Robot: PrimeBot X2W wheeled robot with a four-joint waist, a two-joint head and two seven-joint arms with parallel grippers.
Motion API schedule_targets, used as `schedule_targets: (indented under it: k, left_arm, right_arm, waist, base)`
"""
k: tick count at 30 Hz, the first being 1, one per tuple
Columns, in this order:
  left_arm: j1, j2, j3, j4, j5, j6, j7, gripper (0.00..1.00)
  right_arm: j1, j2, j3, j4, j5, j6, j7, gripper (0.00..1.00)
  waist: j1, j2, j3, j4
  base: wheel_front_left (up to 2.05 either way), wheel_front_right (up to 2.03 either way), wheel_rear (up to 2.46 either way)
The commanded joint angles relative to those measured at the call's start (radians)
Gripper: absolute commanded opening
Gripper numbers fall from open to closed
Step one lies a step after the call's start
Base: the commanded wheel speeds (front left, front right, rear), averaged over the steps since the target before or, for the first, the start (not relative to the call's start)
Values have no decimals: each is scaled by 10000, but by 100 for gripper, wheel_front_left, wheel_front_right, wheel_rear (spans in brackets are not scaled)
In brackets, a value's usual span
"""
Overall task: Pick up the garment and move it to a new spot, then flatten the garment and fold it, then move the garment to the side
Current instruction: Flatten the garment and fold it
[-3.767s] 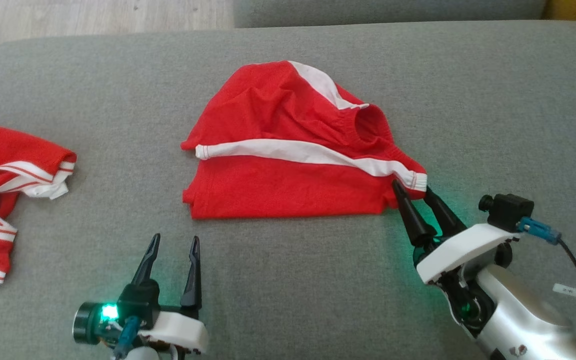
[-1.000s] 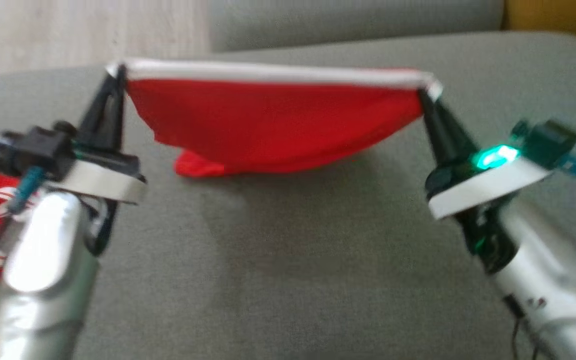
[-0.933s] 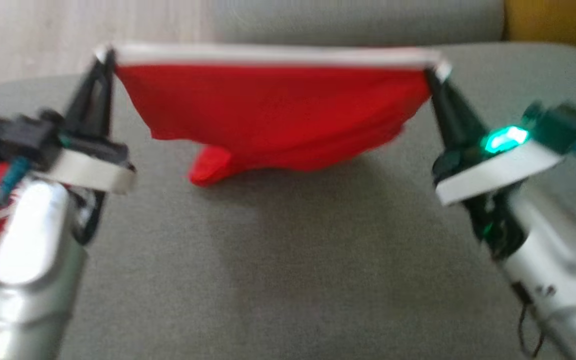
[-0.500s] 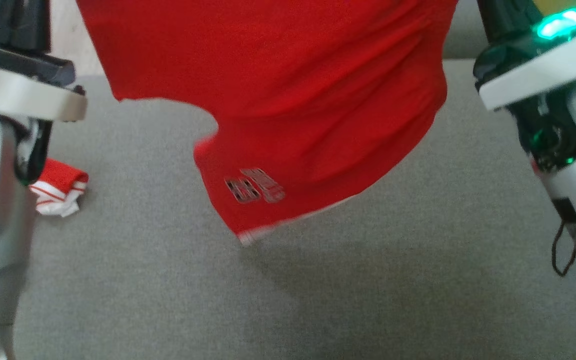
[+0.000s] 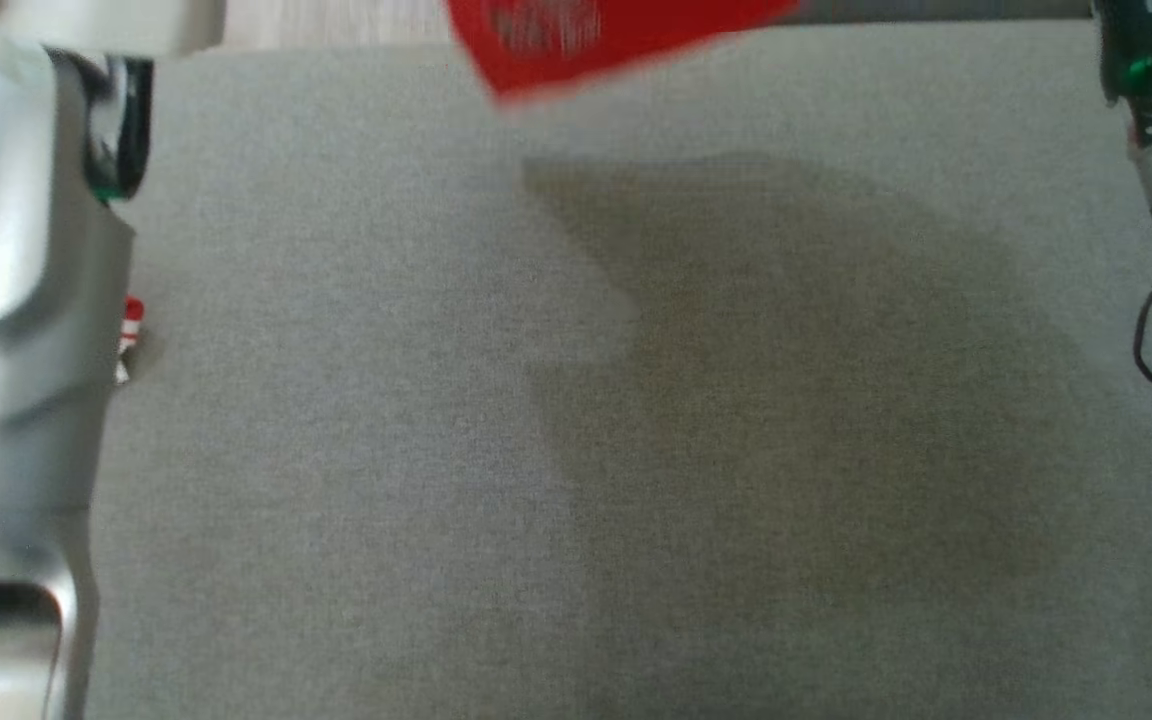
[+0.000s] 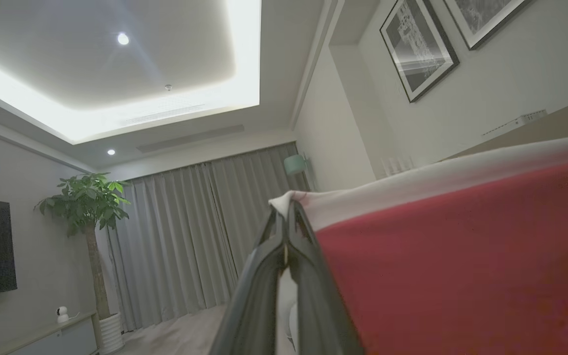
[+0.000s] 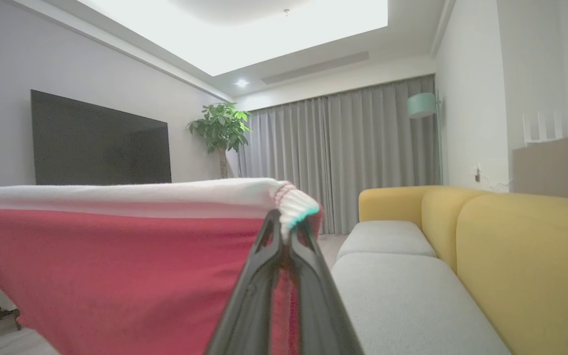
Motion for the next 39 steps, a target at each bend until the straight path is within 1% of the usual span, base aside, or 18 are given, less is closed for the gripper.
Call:
schedule_targets:
  k: [1, 3, 4, 9, 13, 14, 16, 19, 24, 27, 30, 32, 35, 37, 39]
  left_arm:
    - [178, 445, 456, -556, 80, 136, -31, 0]
    - [999, 300, 481, -900, 50, 125, -34, 0]
    - [2078, 126, 542, -1117, -65, 135, -36, 0]
    - [5308, -530, 601, -1189, -350, 128, -37, 0]
    - [7555, -1076, 959, -1401, -465, 136, -38, 0]
    - [7555, -1076, 959, -1401, -465, 136, -38, 0]
    - [8485, -1318, 1134, -1702, -398, 111, -38, 0]
    - [9606, -1525, 1475, -2266, -218, 121, -38, 0]
    - [10755, -1654, 1611, -3096, 202, -123, -39, 0]
    - [10672, -1607, 1665, -3423, 388, -308, -39, 0]
    - [9736, -1328, 1507, -3288, 563, -627, -39, 0]
    - [8695, -1095, 1320, -2956, 588, -805, -37, 0]
    - [6808, -692, 882, -2179, 372, -988, 370, 0]
    - [5490, -335, 414, -1586, 207, -1035, 768, 0]
    - [4273, -15, -295, -1004, -310, -1045, 1181, 0]
  right_arm:
    - [167, 89, -56, -174, -134, -9, -109, 0]
    - [740, 6, 163, -212, -179, -9, -128, 0]
    - [1536, -135, 420, -339, -193, -9, -133, 0]
    - [4151, -317, 993, -736, 178, -9, -136, 0]
    - [6376, -309, 806, -1365, 439, -9, -137, 0]
    - [6376, -309, 806, -1365, 439, -9, -137, 0]
    - [7496, -288, 499, -1657, 568, -9, -138, 0]
    - [8923, -233, 12, -2194, 680, -9, -138, 0]
    - [10482, -162, -726, -3094, 676, -9, -138, 0]
    - [10743, -144, -923, -3497, 637, -9, -138, 0]
    - [10401, 27, -876, -3796, 837, -9, 53, 0]
    - [9918, 236, -867, -3907, 1099, -9, 299, 0]
    - [9039, 693, -944, -3793, 1741, -9, 947, 0]
    - [8344, 1049, -1040, -3602, 2130, -9, 1344, 0]
    - [7670, 1399, -1142, -3327, 2398, -9, 1603, 0]
  waist:
    - [-4, 0, -210, 20]
    - [-4, 0, -371, 52]
    - [-4, 0, -480, 67]
    - [-4, 0, -558, 47]
    - [-4, 0, -668, -6]
    - [-4, 0, -668, -6]
    - [-4, 0, -829, 13]
    - [-4, 0, -1094, -8]
    - [-4, 0, -1268, -168]
    - [-4, 0, -1095, -300]
    - [-4, 0, -701, -432]
    - [-4, 0, -363, -540]
    - [-4, 0, 230, -757]
    - [-4, 0, 664, -920]
    - [-4, 0, 1074, -1085]
  base:
    - [0, 0, 0]
    - [0, 0, 0]
    - [0, 0, 0]
    - [0, 0, 0]
    - [0, 0, 0]
    - [0, 0, 0]
    - [0, 0, 0]
    - [0, 0, 0]
    - [0, 0, 0]
    - [0, 0, 0]
    - [0, 0, 0]
    - [0, 0, 0]
    - [0, 0, 0]
    - [0, 0, 0]
    - [0, 0, 0]
